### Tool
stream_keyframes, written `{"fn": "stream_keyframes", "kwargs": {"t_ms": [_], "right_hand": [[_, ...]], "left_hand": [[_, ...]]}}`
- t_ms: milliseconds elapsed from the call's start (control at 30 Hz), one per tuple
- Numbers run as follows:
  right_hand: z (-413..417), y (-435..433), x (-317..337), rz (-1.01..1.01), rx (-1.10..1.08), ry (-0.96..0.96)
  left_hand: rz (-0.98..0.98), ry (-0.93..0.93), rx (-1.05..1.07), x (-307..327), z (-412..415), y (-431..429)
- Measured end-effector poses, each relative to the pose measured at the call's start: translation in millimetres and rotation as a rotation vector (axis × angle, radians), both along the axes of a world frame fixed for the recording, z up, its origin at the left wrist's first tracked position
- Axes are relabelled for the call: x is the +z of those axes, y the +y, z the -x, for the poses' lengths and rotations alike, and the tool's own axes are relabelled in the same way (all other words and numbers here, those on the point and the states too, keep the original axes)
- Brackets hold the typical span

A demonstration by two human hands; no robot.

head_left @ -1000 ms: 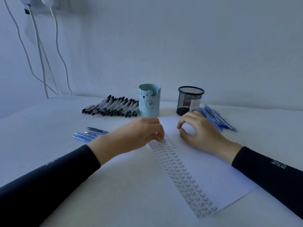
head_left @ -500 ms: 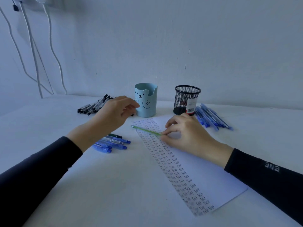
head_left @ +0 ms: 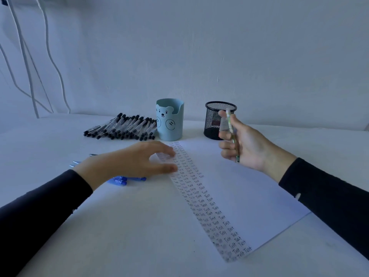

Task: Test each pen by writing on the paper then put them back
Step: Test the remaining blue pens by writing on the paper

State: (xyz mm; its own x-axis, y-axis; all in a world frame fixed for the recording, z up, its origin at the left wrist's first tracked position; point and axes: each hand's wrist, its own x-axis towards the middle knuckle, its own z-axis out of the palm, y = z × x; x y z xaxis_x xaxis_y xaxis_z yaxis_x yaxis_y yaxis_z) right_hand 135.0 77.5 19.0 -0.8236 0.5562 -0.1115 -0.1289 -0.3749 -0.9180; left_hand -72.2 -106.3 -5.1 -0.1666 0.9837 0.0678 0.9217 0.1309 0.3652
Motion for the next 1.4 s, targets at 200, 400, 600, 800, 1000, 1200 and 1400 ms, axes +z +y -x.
{"fn": "stream_keyframes", "kwargs": {"t_ms": [200, 400, 600, 800, 1000, 1200, 1400], "right_hand": [[6.4, -14.5, -0.6, 0.059, -0.016, 0.019], [4.0, -17.1, -11.7, -0.304, 0.087, -0.198], [1.1, -33.9, -18.1, -0.754, 0.131, -0.242], [2.6, -46.5, -34.2, -0.985, -0.050, -0.202], [5.0, -47.2, -38.8, -1.052, -0.060, -0.231], [4.0, -43.6, -31.2, -0.899, -0.038, -0.183], [2.1, -44.4, -29.0, -0.941, -0.044, -0.213]], "left_hand": [[0.061, 0.001, -0.004, -2.2, -2.9, -0.9], [0.053, 0.018, 0.037, 0.1, -9.0, 0.1], [0.066, 0.045, 0.044, -1.3, -14.3, 0.9], [0.076, 0.046, 0.041, -3.0, -11.9, 2.2], [0.088, 0.058, 0.049, -3.0, -11.3, 1.8], [0.106, 0.064, 0.038, -0.4, -14.1, 0.8], [0.114, 0.064, 0.034, 2.3, -17.1, 0.3]]}}
